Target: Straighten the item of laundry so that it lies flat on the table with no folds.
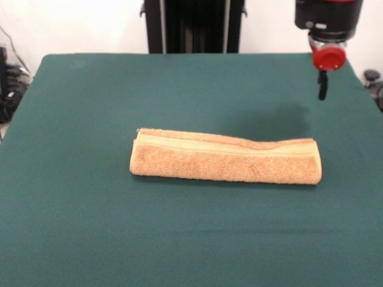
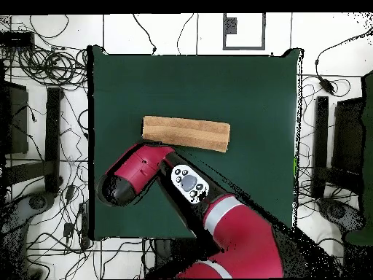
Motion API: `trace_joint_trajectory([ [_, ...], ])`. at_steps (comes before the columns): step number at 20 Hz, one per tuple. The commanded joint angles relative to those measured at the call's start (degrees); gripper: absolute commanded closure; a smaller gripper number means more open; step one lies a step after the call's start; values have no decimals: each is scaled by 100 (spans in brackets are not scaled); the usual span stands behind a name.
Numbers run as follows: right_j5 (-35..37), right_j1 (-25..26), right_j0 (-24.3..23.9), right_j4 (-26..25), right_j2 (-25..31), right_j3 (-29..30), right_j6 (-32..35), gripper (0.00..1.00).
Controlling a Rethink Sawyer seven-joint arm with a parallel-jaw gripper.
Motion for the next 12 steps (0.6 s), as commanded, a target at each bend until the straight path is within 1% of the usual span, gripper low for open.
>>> trace_joint_trajectory([
  [1,506,228,-15,133,327,-87,-890,0],
  [2,479,187,-86,116,422,-46,-1042,0],
  [4,567,174,-62,202,367,-49,-906,0],
  [6,937,270,30,152,263,-104,-1178,0],
  [7,948,311,23,115,272,-108,-1261,0],
  [10,719,353,59,21,207,-101,-978,0],
  [12,646,153,274,-62,43,66,-519,0],
])
